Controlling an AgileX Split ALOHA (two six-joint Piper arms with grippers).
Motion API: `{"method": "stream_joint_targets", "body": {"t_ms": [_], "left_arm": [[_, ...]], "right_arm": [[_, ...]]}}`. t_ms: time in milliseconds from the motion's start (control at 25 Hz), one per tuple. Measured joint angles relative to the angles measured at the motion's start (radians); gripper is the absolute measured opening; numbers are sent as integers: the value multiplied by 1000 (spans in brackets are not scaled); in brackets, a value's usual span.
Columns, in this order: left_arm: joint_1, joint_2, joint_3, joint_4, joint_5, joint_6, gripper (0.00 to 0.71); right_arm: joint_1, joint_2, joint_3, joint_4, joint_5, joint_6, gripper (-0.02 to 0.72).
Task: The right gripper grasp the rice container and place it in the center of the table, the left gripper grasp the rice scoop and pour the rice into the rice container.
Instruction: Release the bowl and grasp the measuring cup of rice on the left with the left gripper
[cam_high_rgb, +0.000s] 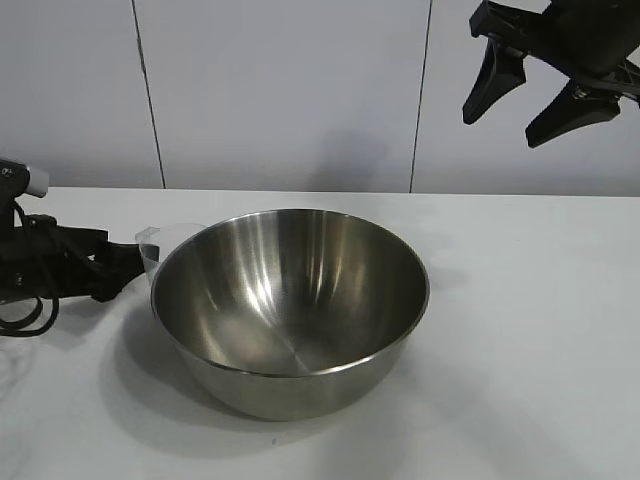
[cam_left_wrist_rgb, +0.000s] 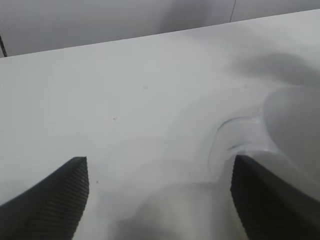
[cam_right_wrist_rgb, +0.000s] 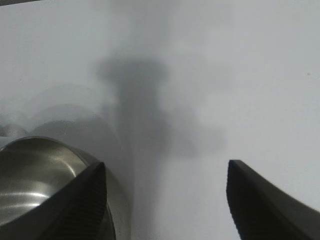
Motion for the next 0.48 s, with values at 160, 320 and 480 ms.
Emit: {"method": "stream_joint_targets", "body": {"t_ms": [160, 320, 480], "left_arm": [[0, 0, -6, 3, -1, -11, 435], [0, 0, -6, 5, -1, -19, 116], [0, 0, -6, -10, -1, -43, 21]], "right_arm": [[0, 0, 0, 1, -12, 0, 474], [0, 0, 0, 1, -19, 1, 474], [0, 0, 0, 2, -27, 1, 474]]}}
